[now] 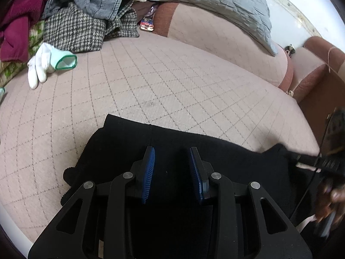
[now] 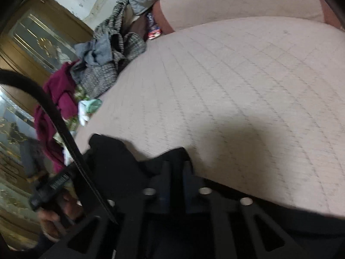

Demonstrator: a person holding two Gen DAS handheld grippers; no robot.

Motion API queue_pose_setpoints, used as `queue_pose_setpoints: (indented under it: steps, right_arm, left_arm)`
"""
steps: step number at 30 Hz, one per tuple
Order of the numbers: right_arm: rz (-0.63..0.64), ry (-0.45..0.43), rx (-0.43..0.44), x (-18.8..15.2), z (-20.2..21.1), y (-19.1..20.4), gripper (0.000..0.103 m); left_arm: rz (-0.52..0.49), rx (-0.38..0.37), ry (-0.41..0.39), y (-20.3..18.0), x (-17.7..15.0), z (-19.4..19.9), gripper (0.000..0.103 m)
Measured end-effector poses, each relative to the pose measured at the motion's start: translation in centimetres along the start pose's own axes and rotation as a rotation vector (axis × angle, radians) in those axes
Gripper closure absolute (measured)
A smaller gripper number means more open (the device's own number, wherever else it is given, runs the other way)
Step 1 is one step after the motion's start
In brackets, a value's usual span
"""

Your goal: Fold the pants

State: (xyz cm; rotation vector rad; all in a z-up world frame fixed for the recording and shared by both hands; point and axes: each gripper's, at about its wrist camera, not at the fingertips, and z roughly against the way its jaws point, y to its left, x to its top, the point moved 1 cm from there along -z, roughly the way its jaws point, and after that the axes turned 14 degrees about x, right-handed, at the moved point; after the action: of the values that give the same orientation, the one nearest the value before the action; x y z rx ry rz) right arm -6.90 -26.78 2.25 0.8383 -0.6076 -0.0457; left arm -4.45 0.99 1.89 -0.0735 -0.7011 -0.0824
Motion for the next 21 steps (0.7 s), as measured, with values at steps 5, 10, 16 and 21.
queue_pose_setpoints:
  steps: [5,10,16,21]
  right_arm:
    - [-0.062,-0.174,0.083,0.4,3.5,-0.4,0.103]
    - [-0.206,-0.229,0.036,-0.2,3.1,-4.4,0.103]
    - [0.005,-0.094,0.014,-0.9,2.6,1.0,0.049]
    - [0.046,-0.005,-0.063,-1.7,-0.9,1.2,0.095]
  left_arm:
    - [0.022,-0.013,-0.006,0.3,-0.2,-0.2,0.071]
    - [0.018,-0.001,-0.019,0.1,-0.2,0.1,0.071]
    - [0.035,0.0,-0.018,0.2,-0.3,0.2,0.071]
    - [0.031,0.0,-0.022,0.2,-0.3,0.3,0.071]
